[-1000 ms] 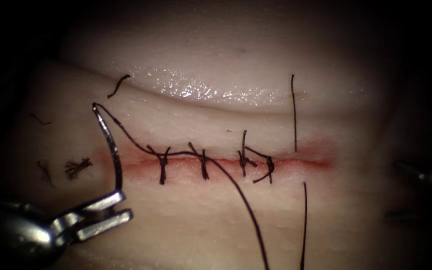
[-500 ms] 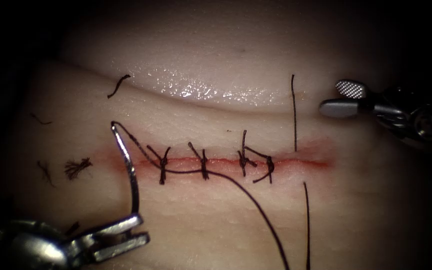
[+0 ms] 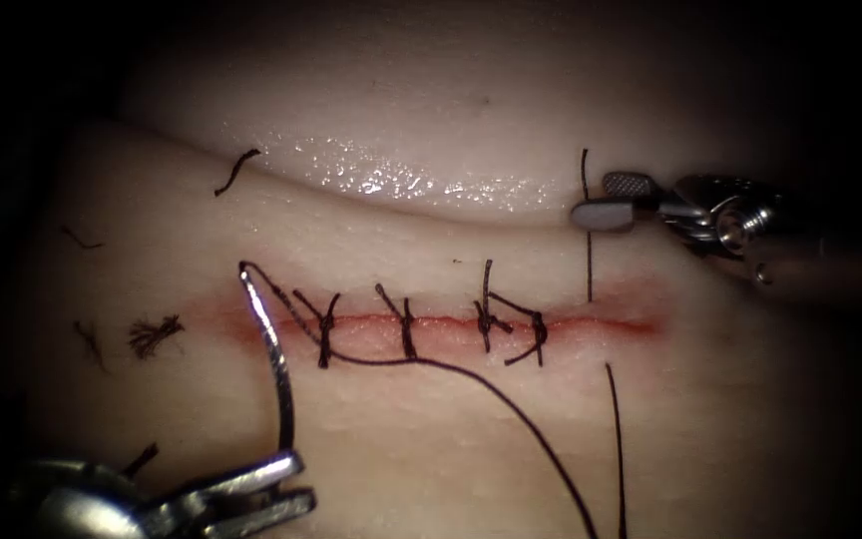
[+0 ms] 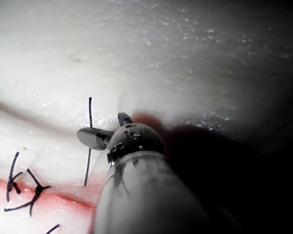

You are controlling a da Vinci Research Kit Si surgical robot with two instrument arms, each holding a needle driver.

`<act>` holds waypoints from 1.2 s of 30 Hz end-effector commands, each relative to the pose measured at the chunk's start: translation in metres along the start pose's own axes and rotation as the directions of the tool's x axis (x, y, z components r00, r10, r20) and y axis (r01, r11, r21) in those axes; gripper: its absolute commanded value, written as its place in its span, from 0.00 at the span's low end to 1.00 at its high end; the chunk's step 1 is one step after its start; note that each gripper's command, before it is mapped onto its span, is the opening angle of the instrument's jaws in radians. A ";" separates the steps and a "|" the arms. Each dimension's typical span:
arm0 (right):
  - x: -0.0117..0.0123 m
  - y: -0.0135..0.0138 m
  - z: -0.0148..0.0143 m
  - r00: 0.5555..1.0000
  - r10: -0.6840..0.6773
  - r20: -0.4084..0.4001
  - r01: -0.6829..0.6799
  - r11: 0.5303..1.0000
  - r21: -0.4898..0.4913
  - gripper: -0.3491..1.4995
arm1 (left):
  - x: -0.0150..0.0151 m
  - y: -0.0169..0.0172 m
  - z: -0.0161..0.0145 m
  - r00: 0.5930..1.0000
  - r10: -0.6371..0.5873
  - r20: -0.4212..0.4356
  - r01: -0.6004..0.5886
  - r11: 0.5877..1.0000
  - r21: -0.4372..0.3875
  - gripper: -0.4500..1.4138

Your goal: Wound Closure

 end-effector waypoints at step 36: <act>0.0031 -0.0060 -0.0043 0.980 -0.061 -0.191 0.093 0.982 0.166 0.00 | -0.0007 0.0020 0.0005 1.000 0.007 -0.005 -0.007 1.000 -0.021 0.00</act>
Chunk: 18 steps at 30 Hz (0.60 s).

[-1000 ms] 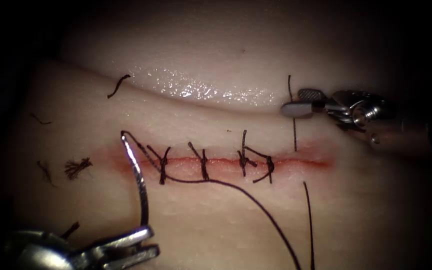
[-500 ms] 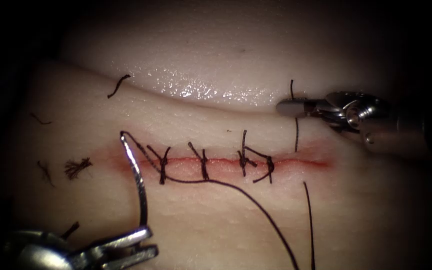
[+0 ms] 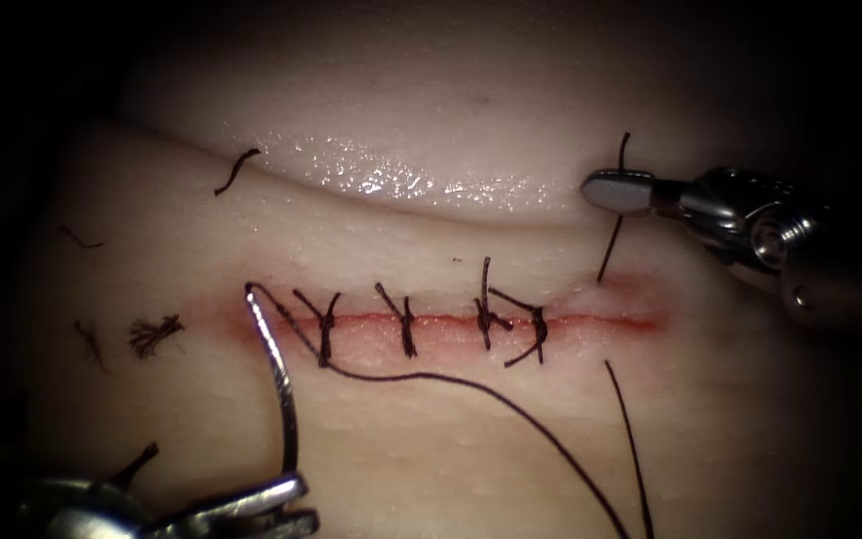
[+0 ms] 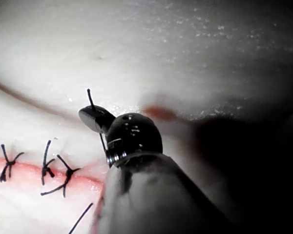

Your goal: Wound Closure

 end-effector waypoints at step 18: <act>0.0001 -0.0003 0.0003 0.991 -0.049 -0.126 0.053 0.998 0.024 0.92 | -0.0008 0.0014 -0.0010 0.993 -0.115 0.002 0.115 0.993 -0.025 0.27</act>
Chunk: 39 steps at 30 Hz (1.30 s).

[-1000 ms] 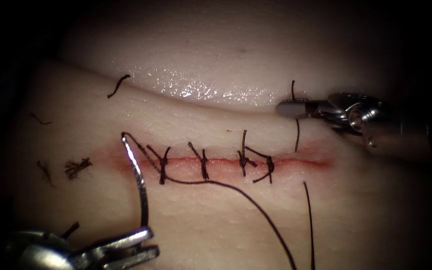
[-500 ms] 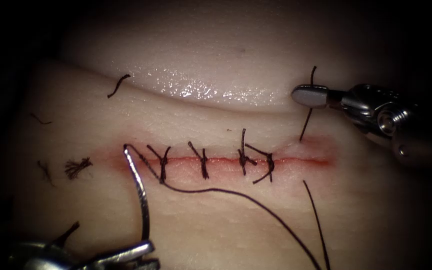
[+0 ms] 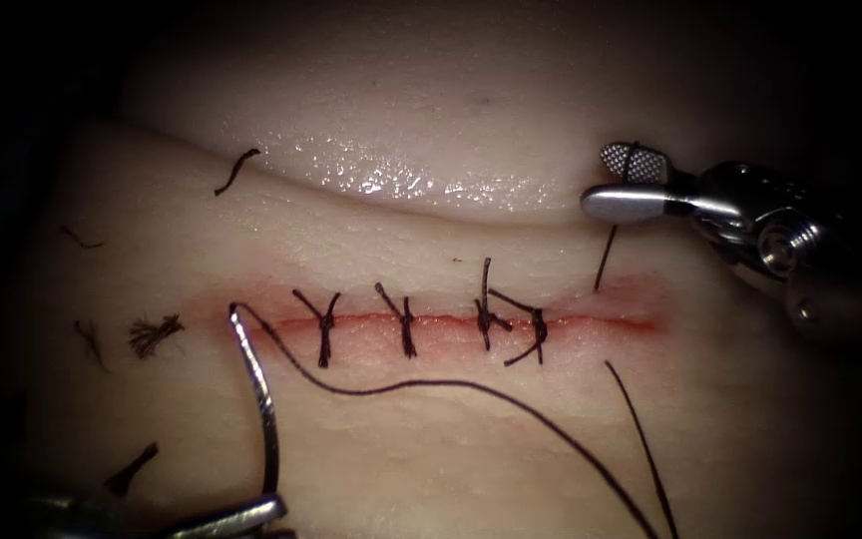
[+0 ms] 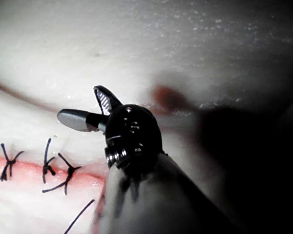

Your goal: Wound Closure

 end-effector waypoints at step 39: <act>0.0029 -0.0024 -0.0110 0.958 -0.286 0.013 0.286 0.954 -0.086 0.99 | 0.0118 -0.0058 0.0055 0.860 0.333 0.388 -0.349 0.937 -0.030 0.83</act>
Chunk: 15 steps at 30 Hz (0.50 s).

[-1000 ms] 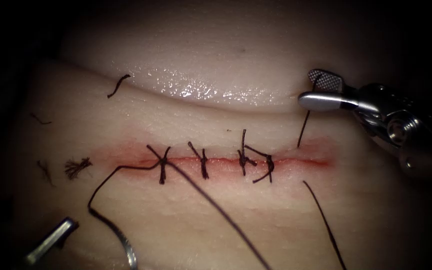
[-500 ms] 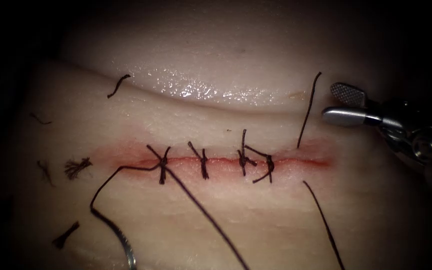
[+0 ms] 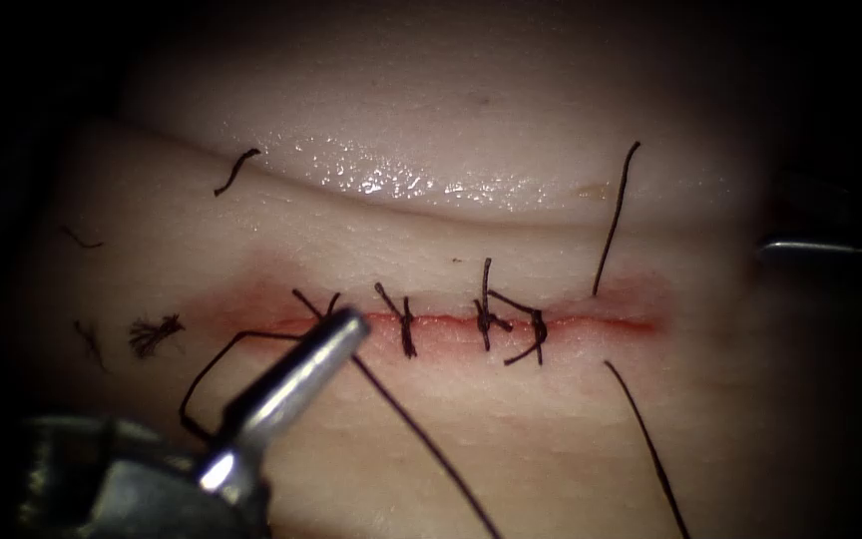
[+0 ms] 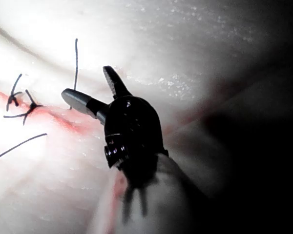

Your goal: Wound Closure

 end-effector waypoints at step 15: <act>-0.0015 -0.0009 0.0012 1.000 -0.013 -0.010 0.013 1.000 0.000 0.99 | 0.0015 0.0012 0.0044 0.978 0.207 0.031 -0.207 0.978 -0.012 0.61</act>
